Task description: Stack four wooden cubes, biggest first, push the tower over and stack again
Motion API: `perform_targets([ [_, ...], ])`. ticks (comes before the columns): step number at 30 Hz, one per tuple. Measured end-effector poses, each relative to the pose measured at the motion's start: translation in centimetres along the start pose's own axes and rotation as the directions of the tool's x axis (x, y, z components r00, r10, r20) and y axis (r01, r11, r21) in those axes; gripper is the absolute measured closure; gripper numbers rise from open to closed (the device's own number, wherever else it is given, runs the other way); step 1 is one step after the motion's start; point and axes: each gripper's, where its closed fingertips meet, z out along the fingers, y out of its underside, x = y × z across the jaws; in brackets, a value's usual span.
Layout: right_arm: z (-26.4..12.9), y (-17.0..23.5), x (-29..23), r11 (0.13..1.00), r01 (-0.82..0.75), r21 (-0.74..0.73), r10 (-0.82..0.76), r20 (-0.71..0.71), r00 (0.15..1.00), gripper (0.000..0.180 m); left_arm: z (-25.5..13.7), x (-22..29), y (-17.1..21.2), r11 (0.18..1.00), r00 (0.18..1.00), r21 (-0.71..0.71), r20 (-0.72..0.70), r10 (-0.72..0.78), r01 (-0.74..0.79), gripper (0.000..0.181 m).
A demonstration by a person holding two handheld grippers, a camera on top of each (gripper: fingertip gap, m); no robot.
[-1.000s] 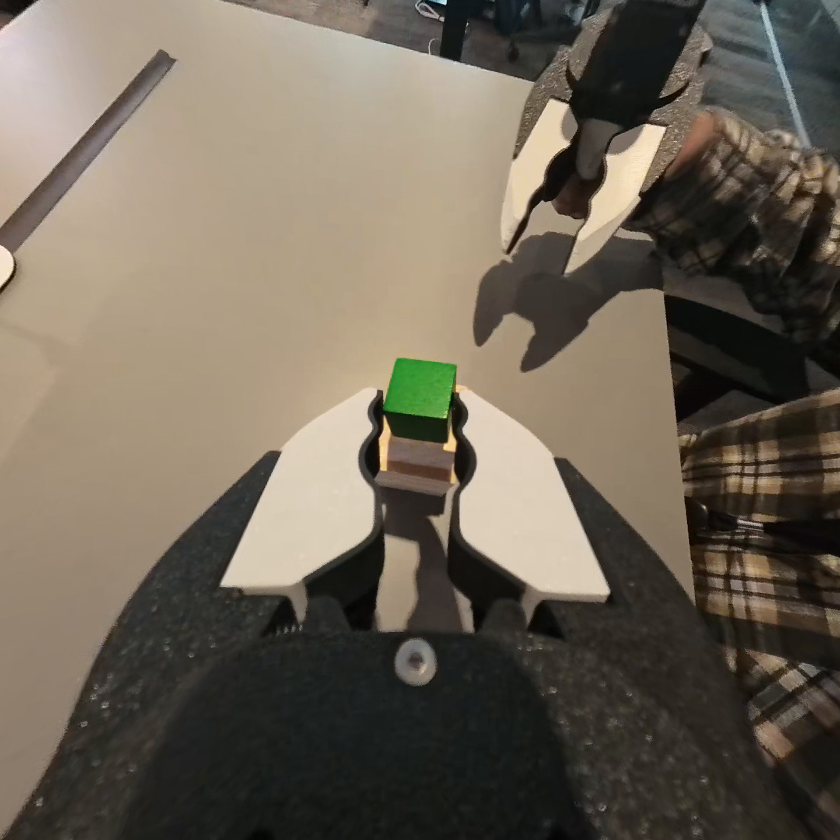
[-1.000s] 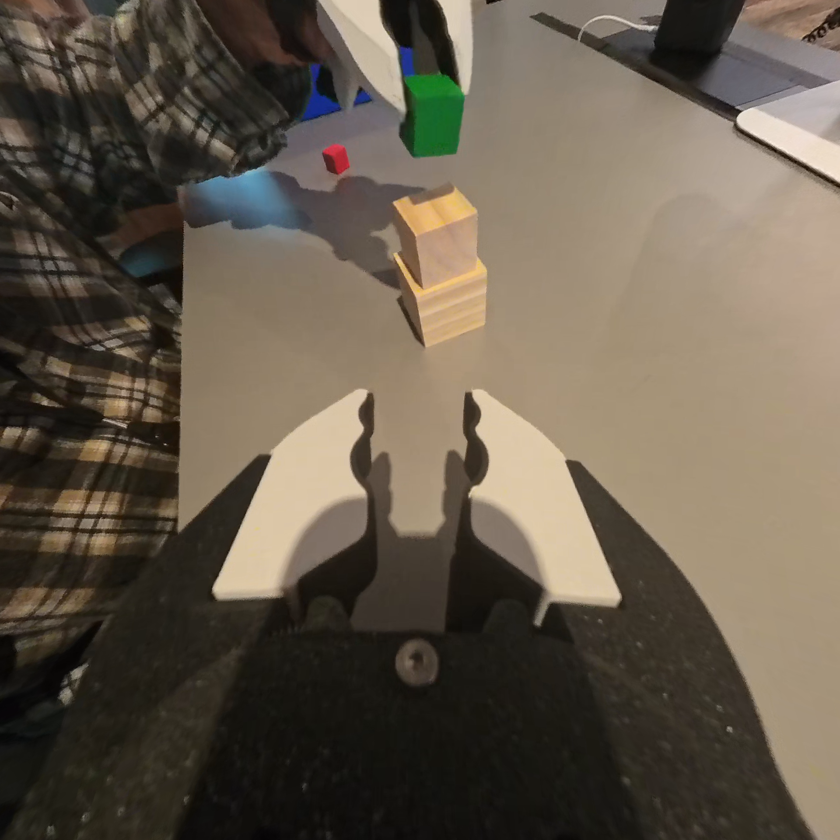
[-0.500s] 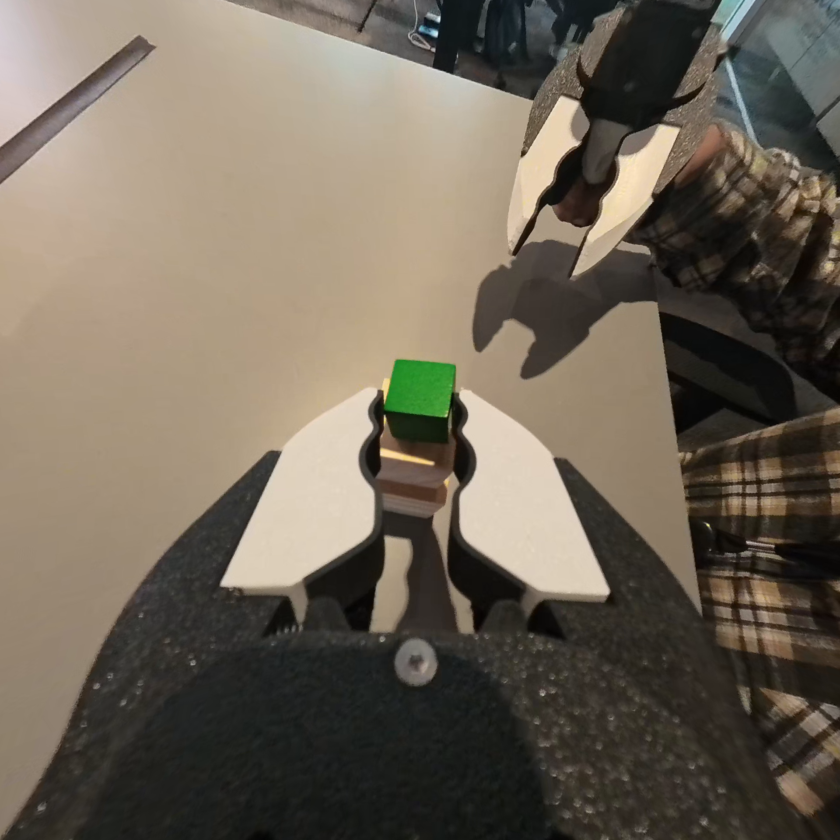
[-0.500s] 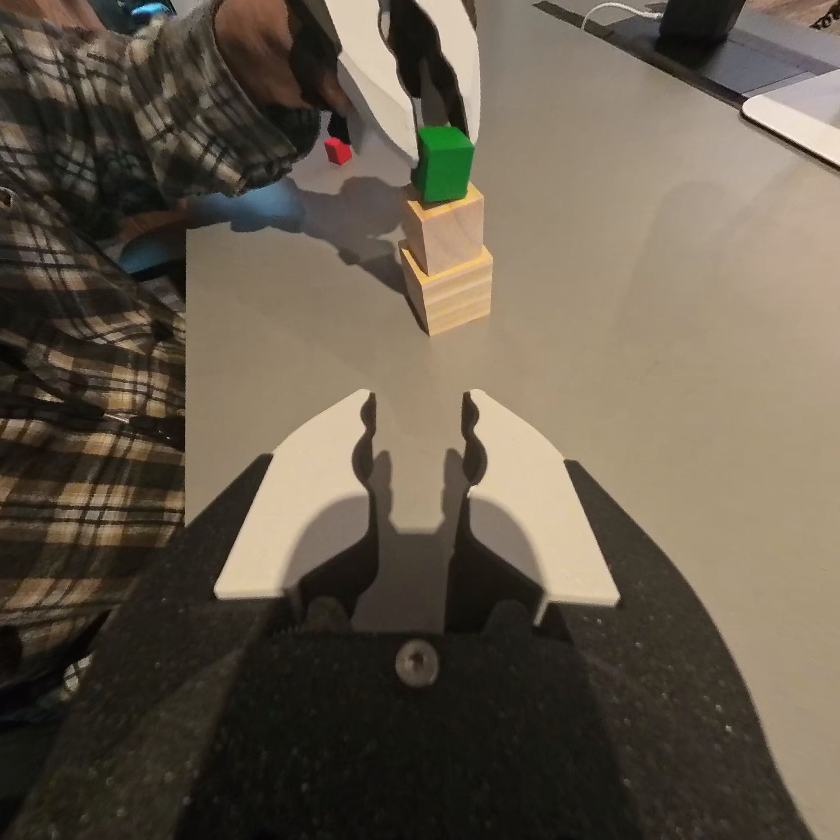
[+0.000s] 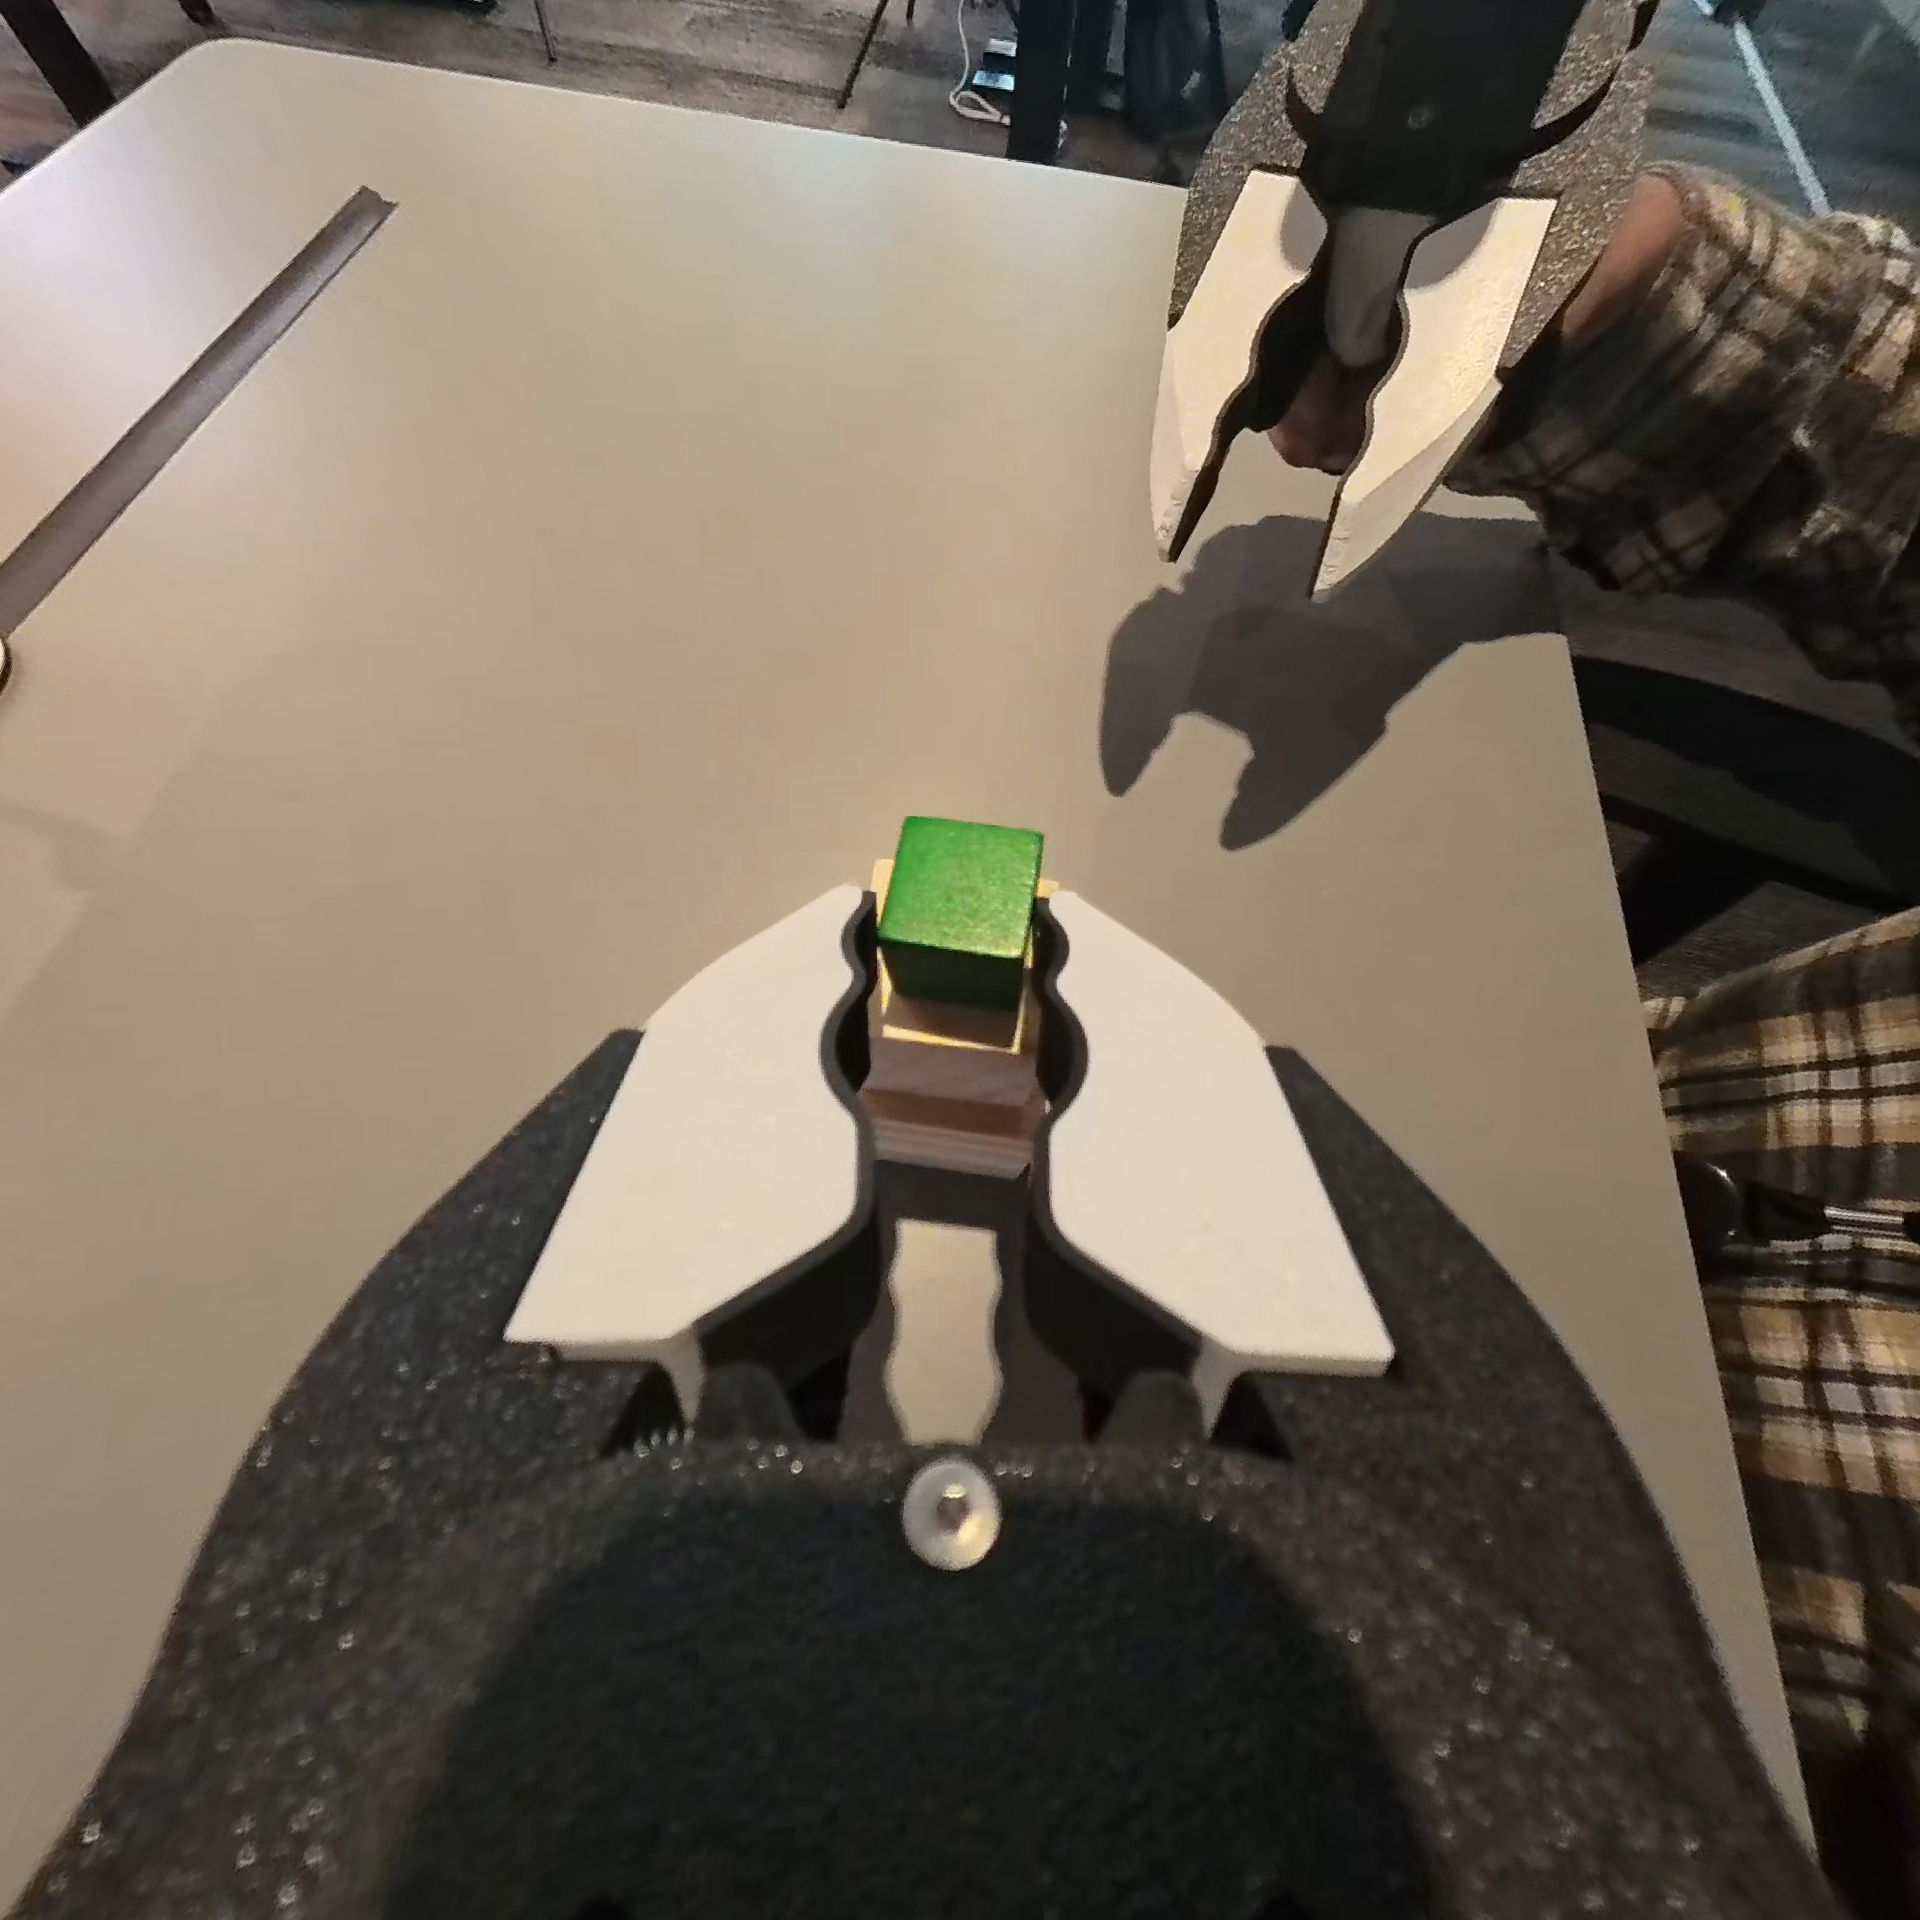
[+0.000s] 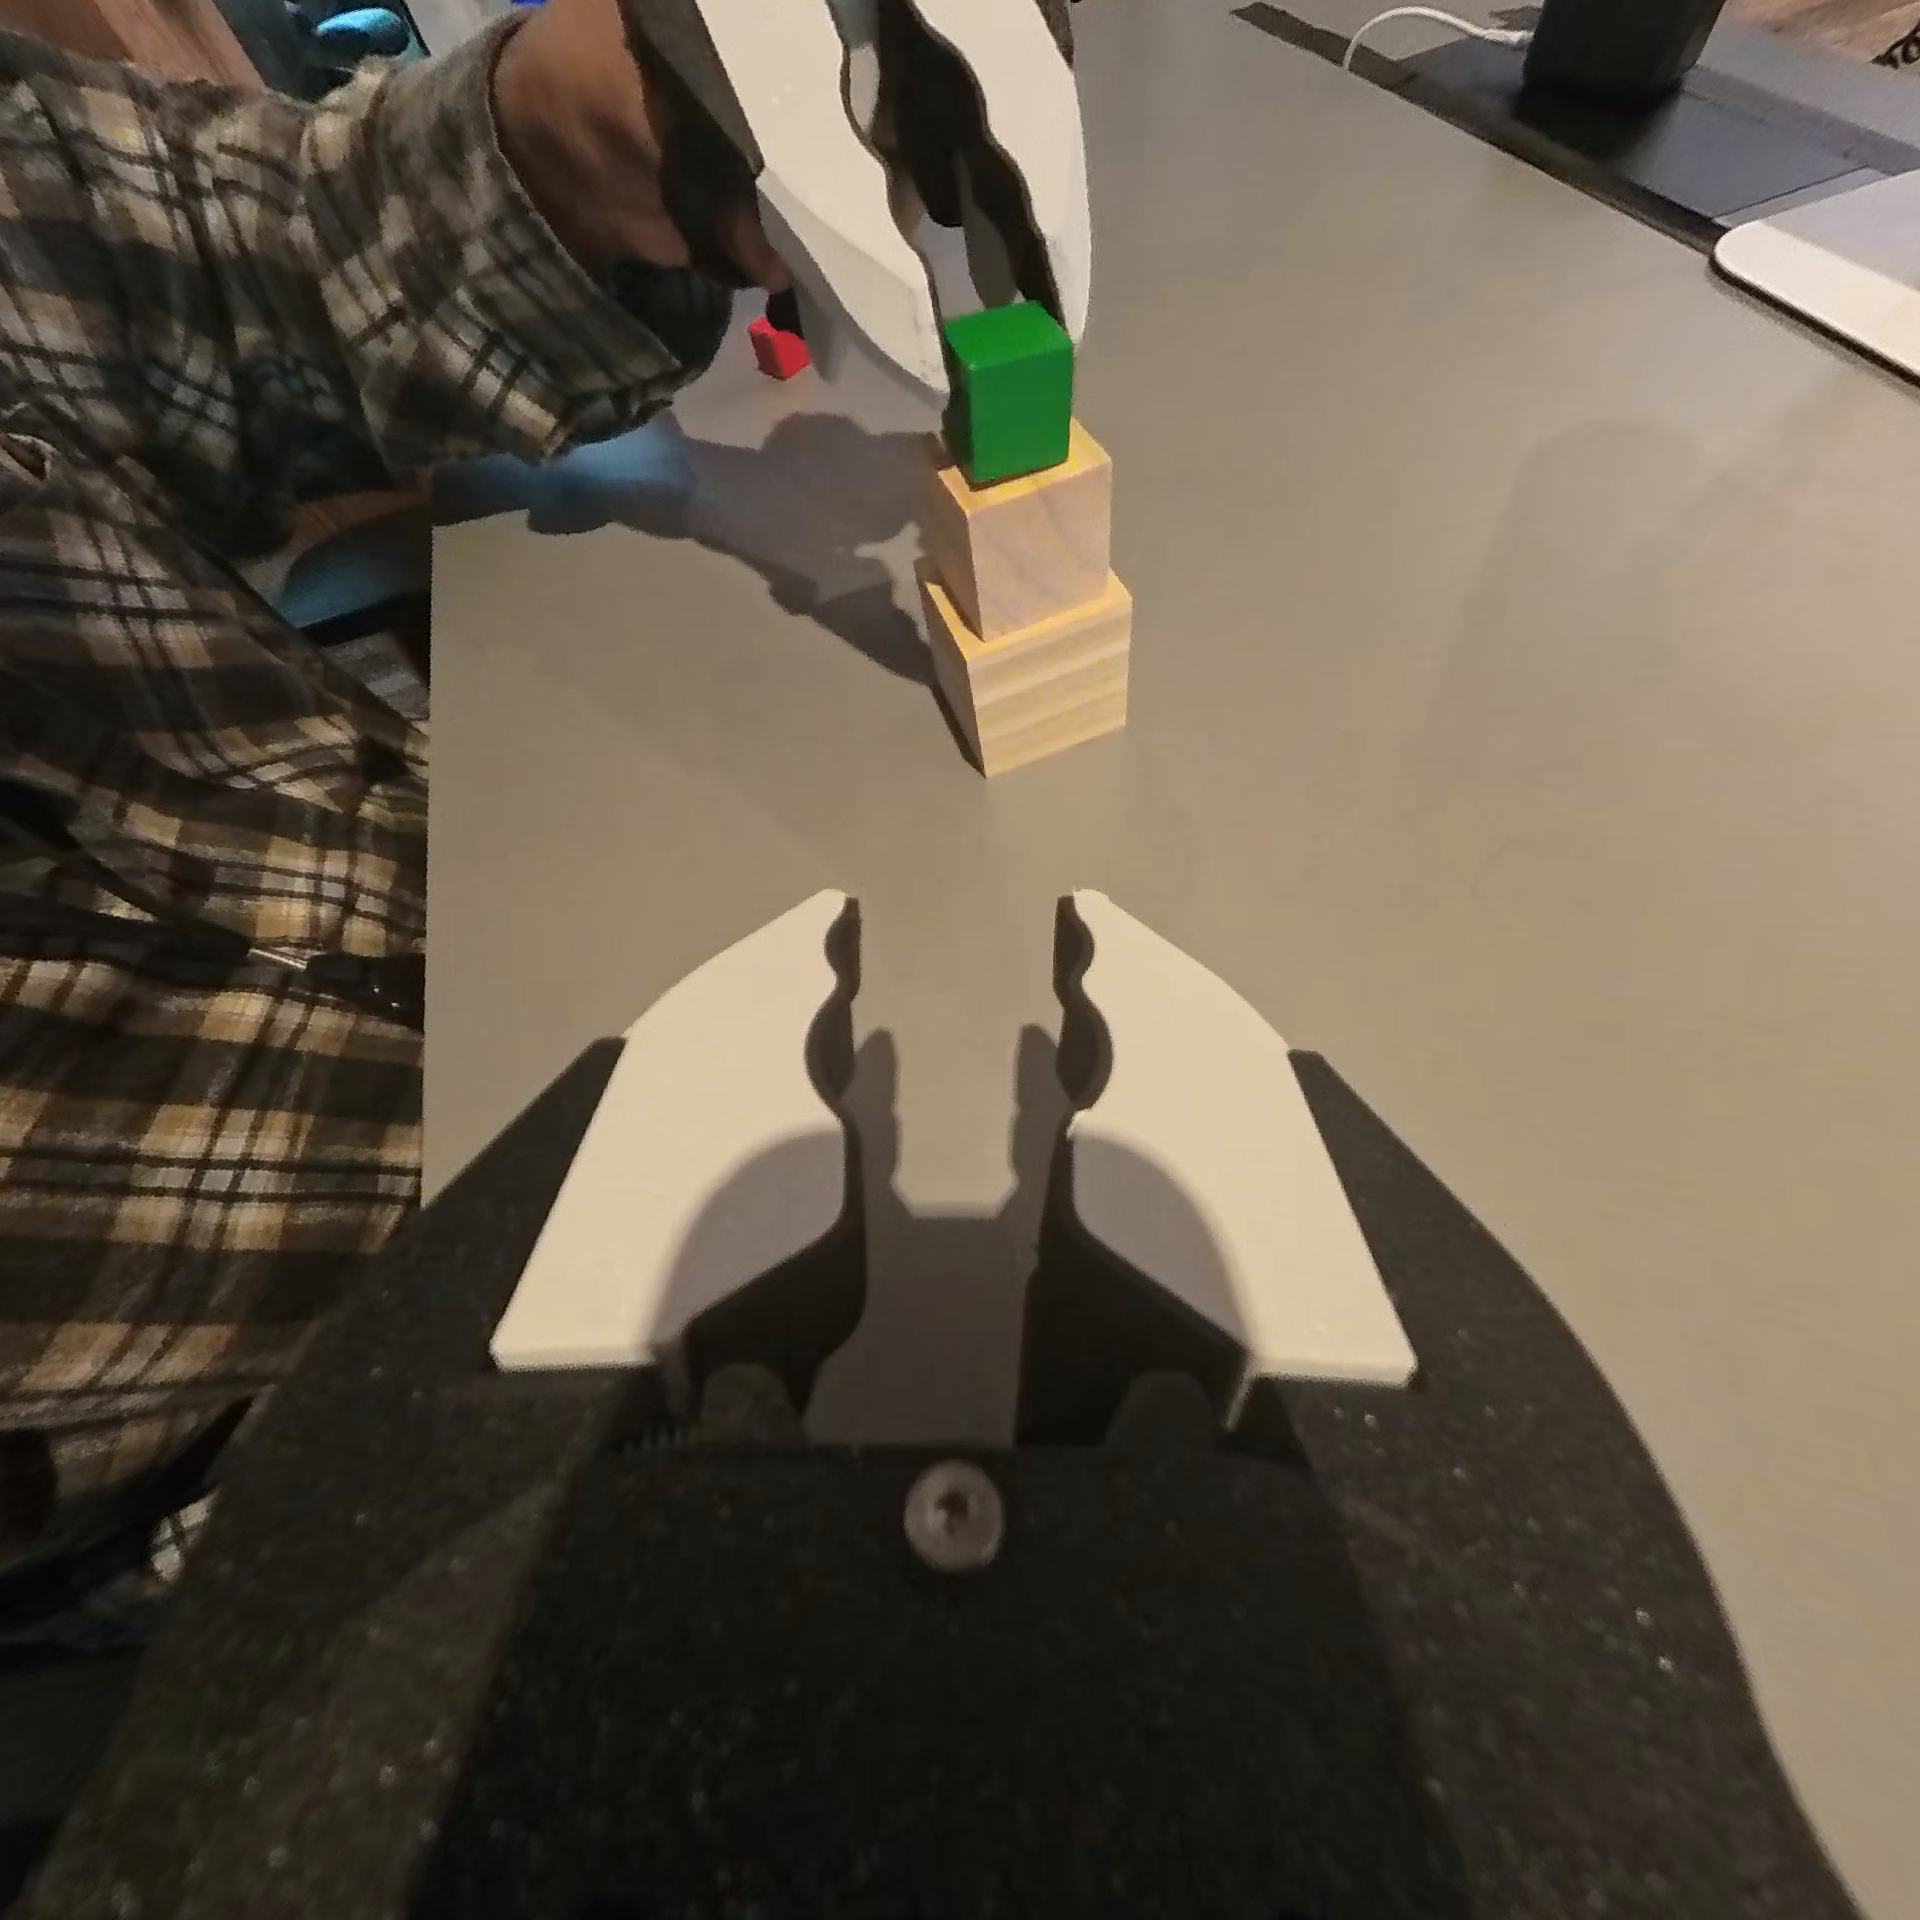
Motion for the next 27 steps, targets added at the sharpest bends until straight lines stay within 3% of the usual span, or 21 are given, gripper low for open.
perform_targets([
  [15,0.3,-0.1,-0.1,1.000,0.001,-0.008,-0.001,0.009,1.000,0.143,-0.1,0.1,0.3,1.000,1.000,0.001,0.019,0.017,-0.017,0.151],
  [19,0.3,-0.2,-0.1,1.000,0.002,-0.008,-0.002,0.007,1.000,0.141,-0.9,0.0,-0.5,0.999,0.999,0.026,0.036,0.024,-0.025,0.139],
  [24,-0.2,-0.2,-0.1,1.000,0.004,0.005,-0.004,0.000,1.000,0.140,-7.8,-0.9,-2.0,0.988,0.985,0.098,0.137,0.103,-0.116,0.120],
  [27,-0.4,-0.1,-0.2,1.000,0.010,0.009,-0.010,0.002,1.000,0.140,-13.3,-1.8,0.7,0.989,0.969,0.025,0.207,0.136,-0.144,0.118],
])
